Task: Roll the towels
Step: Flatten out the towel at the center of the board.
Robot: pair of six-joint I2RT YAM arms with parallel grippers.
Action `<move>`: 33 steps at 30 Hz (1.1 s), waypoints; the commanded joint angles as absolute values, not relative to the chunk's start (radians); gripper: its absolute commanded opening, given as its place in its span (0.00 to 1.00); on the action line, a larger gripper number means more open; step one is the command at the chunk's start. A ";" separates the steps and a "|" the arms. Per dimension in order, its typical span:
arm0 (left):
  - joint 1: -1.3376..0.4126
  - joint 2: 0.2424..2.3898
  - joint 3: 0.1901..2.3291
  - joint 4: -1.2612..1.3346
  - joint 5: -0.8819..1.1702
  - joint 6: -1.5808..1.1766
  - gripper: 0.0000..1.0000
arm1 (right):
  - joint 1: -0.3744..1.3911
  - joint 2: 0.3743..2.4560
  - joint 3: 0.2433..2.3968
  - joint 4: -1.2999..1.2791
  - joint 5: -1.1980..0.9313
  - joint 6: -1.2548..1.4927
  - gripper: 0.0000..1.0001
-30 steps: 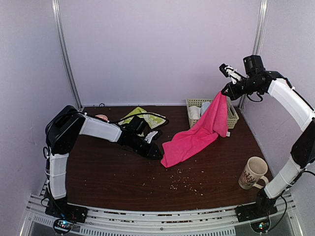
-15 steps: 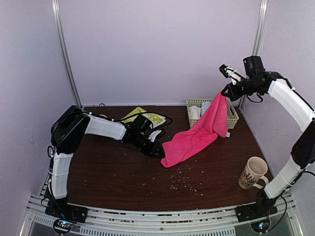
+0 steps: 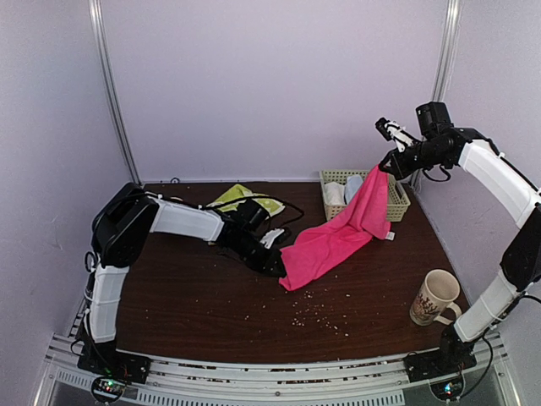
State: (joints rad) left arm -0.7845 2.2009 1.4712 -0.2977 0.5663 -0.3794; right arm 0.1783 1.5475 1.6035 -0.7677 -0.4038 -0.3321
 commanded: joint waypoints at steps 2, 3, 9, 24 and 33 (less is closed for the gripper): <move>-0.745 2.136 1.557 -0.389 0.398 -0.303 0.00 | 0.162 1.553 1.659 -0.726 -0.358 -0.286 0.00; -0.726 2.105 1.577 -0.414 0.359 -0.288 0.00 | 0.145 1.565 1.688 -0.725 -0.354 -0.276 0.00; -0.669 1.787 1.498 -0.356 0.156 -0.142 0.00 | 0.035 1.552 1.729 -0.674 -0.410 -0.233 0.00; -0.832 1.540 0.978 -0.457 0.333 -0.126 0.00 | 0.032 1.243 1.097 -0.724 -0.562 -0.582 0.00; -0.819 1.625 1.005 -0.410 0.269 -0.136 0.28 | 0.032 1.313 1.042 -0.579 -0.578 -0.498 0.00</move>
